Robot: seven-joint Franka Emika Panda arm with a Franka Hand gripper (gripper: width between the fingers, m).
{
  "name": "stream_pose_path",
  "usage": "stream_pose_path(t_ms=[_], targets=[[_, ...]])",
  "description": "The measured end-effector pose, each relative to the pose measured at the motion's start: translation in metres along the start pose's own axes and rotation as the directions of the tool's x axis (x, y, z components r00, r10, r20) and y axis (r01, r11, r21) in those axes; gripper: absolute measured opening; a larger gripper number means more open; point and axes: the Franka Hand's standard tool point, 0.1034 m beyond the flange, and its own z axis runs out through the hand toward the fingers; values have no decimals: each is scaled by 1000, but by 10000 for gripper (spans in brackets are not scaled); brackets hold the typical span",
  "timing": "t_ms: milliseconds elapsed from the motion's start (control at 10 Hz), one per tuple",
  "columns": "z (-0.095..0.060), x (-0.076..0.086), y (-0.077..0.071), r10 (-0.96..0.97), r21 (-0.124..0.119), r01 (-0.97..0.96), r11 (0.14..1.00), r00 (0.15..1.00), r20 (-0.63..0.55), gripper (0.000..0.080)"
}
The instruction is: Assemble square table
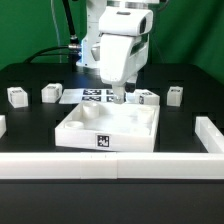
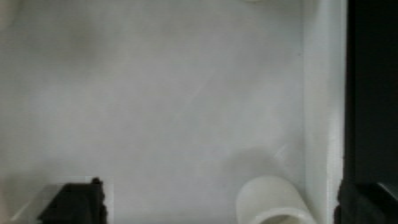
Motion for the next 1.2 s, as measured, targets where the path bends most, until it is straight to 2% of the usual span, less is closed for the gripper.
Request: stream_pose_path(t_ms=[100,200,300,400,600,800,1000,1100,1200], targets=[[0,0,0,0,0,0,1000,1000,0,650],[4,0,-4,-42,-12,42,999,999,-3,650],[11,-6,-14,-77,-16,77,997,997,-11,650],[20,-13,-25,-93,-11,93,996,996,-15,650],[37,-24,-28,-94,23,94,995,995,-15,650],[46,-20,-34,-81,41,81,996,997,-17,650],[48,-19,-34,-81,40,82,996,997,-19,650],[48,-19,-34,-81,40,82,996,997,-19,519],[48,-19,-34,-81,40,82,996,997,-19,519]])
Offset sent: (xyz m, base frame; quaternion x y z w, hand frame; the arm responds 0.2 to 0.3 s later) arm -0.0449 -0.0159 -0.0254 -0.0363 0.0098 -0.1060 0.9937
